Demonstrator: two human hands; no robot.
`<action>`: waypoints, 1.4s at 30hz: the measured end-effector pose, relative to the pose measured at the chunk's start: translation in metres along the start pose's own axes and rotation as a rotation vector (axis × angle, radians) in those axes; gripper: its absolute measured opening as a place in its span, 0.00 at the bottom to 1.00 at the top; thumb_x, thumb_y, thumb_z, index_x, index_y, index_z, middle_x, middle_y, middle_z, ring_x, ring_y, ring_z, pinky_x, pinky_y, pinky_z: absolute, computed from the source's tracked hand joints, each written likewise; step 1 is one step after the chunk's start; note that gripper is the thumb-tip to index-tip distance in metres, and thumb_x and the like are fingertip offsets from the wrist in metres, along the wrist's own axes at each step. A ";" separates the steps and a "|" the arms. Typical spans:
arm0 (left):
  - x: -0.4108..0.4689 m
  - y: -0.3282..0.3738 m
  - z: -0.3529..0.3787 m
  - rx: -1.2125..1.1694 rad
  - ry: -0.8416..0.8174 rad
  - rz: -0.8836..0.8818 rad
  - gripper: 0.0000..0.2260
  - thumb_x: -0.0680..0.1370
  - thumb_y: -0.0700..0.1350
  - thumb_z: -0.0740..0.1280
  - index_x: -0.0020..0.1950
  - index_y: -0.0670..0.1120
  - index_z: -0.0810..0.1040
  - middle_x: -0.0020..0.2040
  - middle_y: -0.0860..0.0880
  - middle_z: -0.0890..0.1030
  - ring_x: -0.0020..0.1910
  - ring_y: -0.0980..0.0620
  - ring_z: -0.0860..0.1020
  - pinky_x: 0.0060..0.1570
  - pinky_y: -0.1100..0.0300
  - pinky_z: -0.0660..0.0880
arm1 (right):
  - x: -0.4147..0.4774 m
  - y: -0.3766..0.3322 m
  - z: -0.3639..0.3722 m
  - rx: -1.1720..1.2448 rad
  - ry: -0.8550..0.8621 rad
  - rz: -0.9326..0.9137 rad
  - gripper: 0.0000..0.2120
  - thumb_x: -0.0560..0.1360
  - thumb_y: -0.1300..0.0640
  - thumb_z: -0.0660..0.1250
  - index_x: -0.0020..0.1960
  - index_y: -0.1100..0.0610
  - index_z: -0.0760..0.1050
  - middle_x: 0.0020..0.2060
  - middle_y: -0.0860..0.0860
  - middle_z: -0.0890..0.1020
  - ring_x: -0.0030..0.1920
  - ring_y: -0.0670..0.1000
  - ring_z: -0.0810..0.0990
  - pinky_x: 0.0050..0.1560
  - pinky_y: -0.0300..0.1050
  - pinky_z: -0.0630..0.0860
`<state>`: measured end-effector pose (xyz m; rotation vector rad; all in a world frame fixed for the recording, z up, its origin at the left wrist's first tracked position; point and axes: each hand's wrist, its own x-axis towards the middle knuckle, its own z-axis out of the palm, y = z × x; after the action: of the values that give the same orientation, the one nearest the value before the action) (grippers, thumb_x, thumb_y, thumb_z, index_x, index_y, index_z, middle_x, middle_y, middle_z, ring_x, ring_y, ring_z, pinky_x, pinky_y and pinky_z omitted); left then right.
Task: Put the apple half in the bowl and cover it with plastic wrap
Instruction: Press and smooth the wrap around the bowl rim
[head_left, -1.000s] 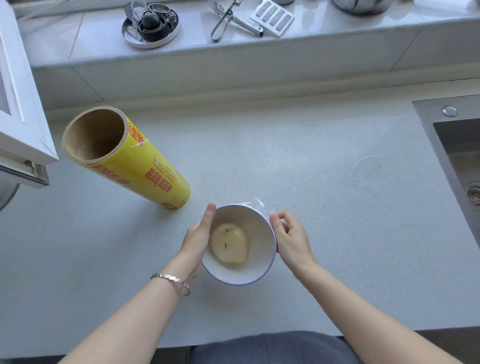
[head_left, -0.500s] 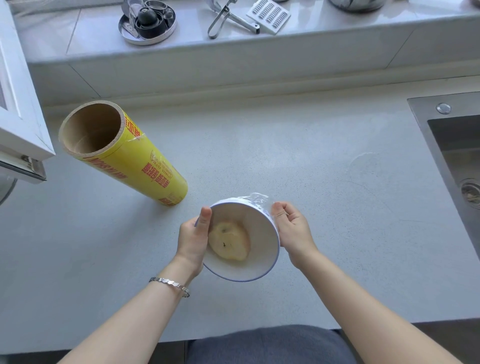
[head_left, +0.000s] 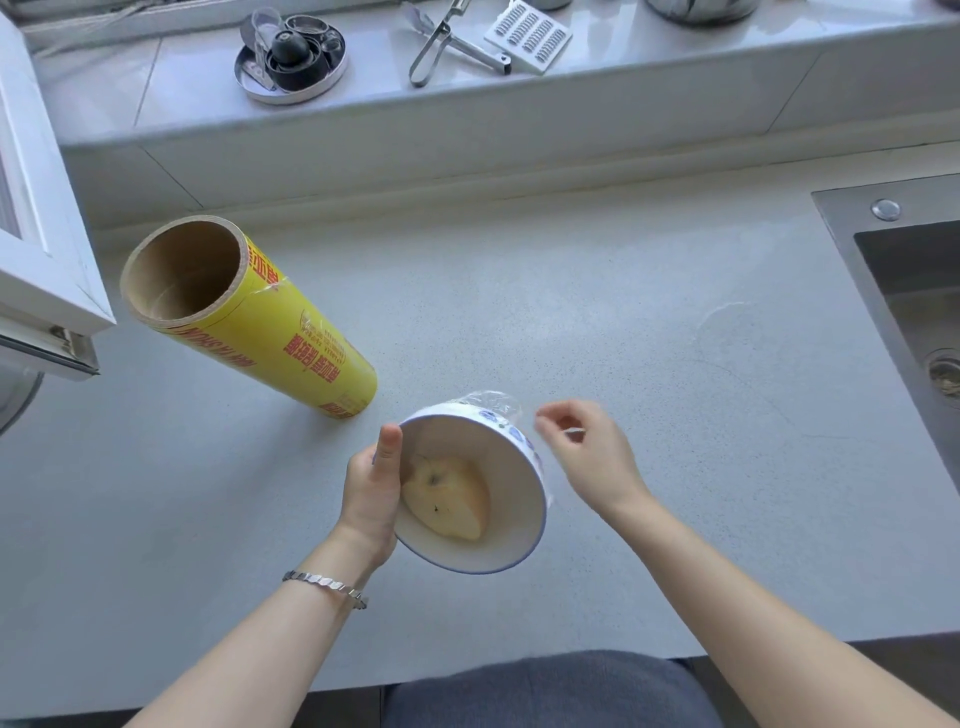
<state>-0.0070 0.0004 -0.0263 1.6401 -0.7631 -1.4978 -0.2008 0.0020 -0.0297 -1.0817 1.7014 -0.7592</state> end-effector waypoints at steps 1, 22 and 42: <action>0.000 0.000 -0.001 -0.020 0.014 0.000 0.41 0.39 0.78 0.67 0.37 0.48 0.80 0.30 0.53 0.83 0.32 0.55 0.81 0.36 0.57 0.78 | -0.006 -0.002 -0.005 0.046 0.073 -0.032 0.05 0.77 0.58 0.61 0.47 0.50 0.75 0.45 0.47 0.78 0.45 0.42 0.76 0.46 0.31 0.71; 0.005 0.014 0.015 0.145 -0.105 0.109 0.42 0.49 0.78 0.66 0.44 0.43 0.73 0.42 0.43 0.69 0.42 0.46 0.67 0.45 0.51 0.63 | -0.003 -0.030 -0.022 0.355 -0.407 0.171 0.30 0.66 0.33 0.50 0.41 0.53 0.81 0.45 0.50 0.83 0.49 0.48 0.79 0.56 0.43 0.71; -0.004 0.023 0.012 0.259 -0.240 0.227 0.51 0.48 0.78 0.66 0.40 0.29 0.77 0.36 0.41 0.73 0.38 0.47 0.70 0.36 0.56 0.64 | 0.005 -0.028 -0.003 0.165 -0.304 0.050 0.15 0.78 0.52 0.57 0.35 0.57 0.67 0.27 0.52 0.69 0.28 0.48 0.66 0.31 0.41 0.63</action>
<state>-0.0180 -0.0101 -0.0053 1.5094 -1.2774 -1.4950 -0.1955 -0.0143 -0.0066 -0.9818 1.3791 -0.6535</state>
